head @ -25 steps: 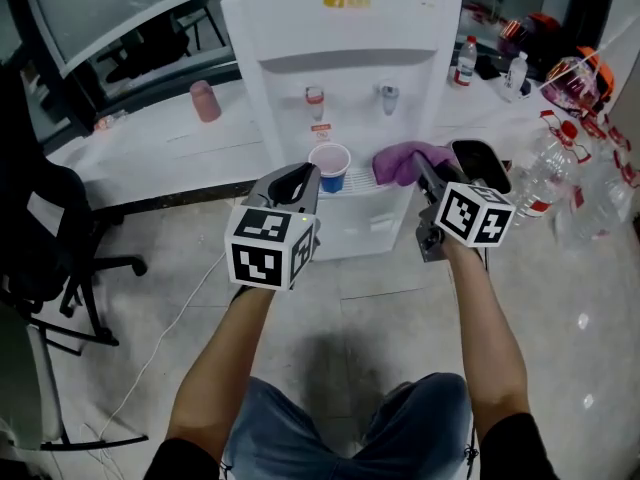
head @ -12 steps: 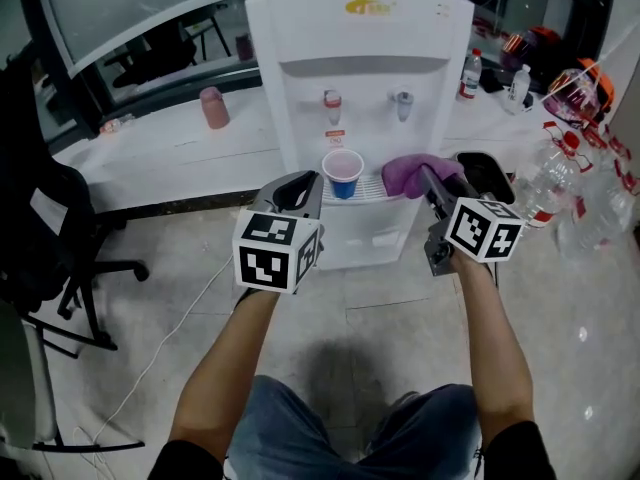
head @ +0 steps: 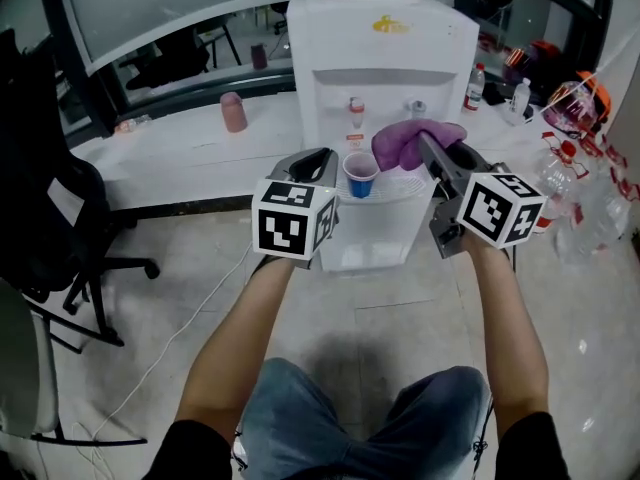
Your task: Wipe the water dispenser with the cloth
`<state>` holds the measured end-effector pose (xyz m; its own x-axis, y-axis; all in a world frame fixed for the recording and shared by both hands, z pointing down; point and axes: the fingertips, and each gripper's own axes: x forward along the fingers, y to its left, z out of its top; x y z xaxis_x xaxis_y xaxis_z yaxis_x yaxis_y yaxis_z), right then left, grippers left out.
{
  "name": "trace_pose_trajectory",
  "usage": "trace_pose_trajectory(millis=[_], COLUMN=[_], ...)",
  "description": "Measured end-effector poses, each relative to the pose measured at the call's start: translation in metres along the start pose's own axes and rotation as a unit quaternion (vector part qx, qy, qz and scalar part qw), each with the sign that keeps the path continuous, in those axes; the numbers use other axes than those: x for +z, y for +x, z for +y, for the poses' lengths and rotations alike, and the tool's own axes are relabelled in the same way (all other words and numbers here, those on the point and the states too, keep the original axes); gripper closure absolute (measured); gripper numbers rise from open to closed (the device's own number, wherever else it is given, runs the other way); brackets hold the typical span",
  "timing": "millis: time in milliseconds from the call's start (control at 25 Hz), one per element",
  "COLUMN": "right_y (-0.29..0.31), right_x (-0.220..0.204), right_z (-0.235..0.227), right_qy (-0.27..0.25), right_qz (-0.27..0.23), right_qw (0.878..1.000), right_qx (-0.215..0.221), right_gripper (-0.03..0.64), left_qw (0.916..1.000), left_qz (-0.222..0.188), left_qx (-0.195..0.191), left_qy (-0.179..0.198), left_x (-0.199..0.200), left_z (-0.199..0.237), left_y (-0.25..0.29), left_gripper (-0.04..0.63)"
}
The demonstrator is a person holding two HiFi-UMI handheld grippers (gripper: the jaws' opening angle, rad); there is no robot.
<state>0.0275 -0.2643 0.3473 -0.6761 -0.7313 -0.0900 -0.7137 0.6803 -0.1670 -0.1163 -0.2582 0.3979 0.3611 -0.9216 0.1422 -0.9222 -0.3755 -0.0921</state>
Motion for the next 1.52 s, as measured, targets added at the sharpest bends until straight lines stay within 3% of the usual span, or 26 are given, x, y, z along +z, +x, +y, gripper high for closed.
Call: trace_pose_trajectory(millis=[440, 840, 1120, 1520], right_y=[0.061, 0.117, 0.135, 0.138], right_x=[0.058, 0.097, 0.058, -0.008], right_z=[0.086, 0.119, 0.128, 0.112], right_qy=[-0.002, 0.013, 0.038, 0.063], right_qz=[-0.050, -0.083, -0.060, -0.007], right_qw=[0.995, 0.992, 0.993, 0.995], right_qx=[0.082, 0.091, 0.097, 0.073], right_gripper=[0.571, 0.571, 0.571, 0.571], left_qw=[0.9991, 0.9977, 0.9972, 0.9974], left_qz=[-0.019, -0.029, -0.020, -0.011], left_qx=[0.034, 0.059, 0.070, 0.065], left_qy=[-0.014, -0.016, -0.018, -0.030], left_x=[0.012, 0.014, -0.002, -0.027], left_z=[0.044, 0.060, 0.071, 0.071], left_y=[-0.027, -0.060, -0.076, -0.079], left_gripper=[0.558, 0.558, 0.559, 0.558])
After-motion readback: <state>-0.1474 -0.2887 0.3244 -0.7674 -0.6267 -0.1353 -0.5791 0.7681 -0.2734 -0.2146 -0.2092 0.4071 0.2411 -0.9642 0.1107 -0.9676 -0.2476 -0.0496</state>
